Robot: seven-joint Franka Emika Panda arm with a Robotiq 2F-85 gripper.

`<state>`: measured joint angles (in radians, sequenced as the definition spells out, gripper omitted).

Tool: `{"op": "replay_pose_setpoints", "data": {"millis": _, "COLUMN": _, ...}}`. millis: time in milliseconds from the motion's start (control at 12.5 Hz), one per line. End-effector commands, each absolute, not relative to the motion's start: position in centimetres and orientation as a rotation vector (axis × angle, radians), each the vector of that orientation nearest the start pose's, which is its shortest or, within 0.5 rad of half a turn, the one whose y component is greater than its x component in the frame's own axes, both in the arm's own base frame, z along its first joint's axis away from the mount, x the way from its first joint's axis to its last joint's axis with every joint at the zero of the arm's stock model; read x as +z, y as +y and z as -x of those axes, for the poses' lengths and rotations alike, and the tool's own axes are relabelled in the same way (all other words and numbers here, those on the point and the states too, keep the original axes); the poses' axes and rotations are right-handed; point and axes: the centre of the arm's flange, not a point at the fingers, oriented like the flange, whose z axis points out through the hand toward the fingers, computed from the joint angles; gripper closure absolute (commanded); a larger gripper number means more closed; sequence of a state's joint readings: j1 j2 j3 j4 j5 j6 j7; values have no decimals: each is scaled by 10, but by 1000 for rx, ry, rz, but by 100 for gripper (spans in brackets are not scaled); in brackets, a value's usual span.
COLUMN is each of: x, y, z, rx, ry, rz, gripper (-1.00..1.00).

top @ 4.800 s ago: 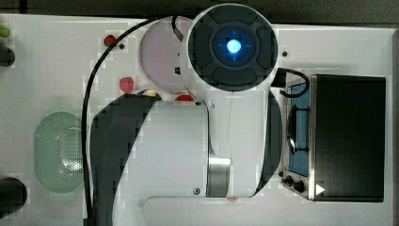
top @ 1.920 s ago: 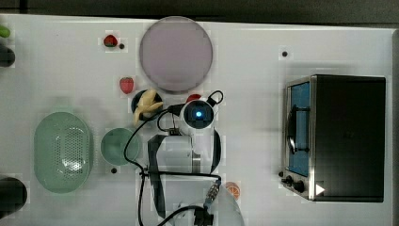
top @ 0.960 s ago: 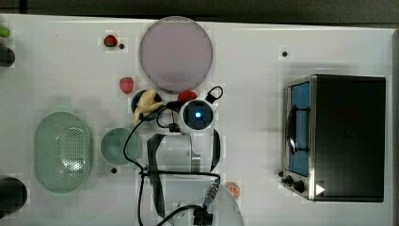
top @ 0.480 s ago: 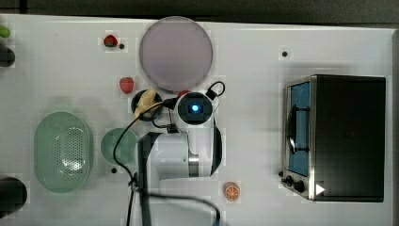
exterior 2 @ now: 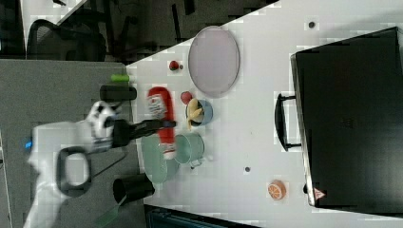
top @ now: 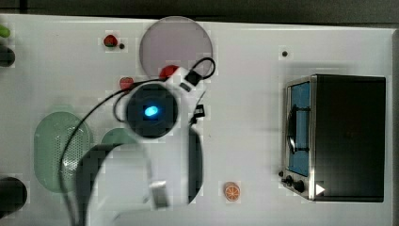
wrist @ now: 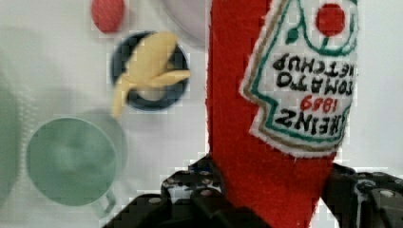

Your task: Pick Ketchup from the table and place it in strainer.

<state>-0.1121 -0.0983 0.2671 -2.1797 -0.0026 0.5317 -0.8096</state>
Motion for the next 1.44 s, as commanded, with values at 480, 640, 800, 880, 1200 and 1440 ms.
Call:
{"op": "replay_pose_setpoints", "data": {"millis": 480, "x": 423, "y": 263, "z": -448, "rx": 83, "ry": 101, "rz": 3145, "gripper": -23}}
{"op": "replay_pose_setpoints", "data": {"millis": 640, "x": 408, "y": 304, "z": -438, "rx": 47, "ry": 142, "rz": 3103, "gripper": -23}}
{"op": "replay_pose_setpoints", "data": {"millis": 800, "x": 386, "y": 337, "z": -432, "rx": 38, "ry": 244, "rz": 3034, "gripper": -23}}
{"op": "replay_pose_setpoints", "data": {"millis": 880, "x": 374, "y": 351, "z": -429, "rx": 54, "ry": 281, "rz": 2999, "gripper": -23}}
{"op": "replay_pose_setpoints", "data": {"millis": 1200, "x": 314, "y": 386, "z": -427, "rx": 139, "ry": 291, "rz": 2873, "gripper": -31}}
{"op": "replay_pose_setpoints", "data": {"millis": 1440, "x": 275, "y": 393, "z": -429, "rx": 151, "ry": 256, "rz": 2832, "gripper": -96}}
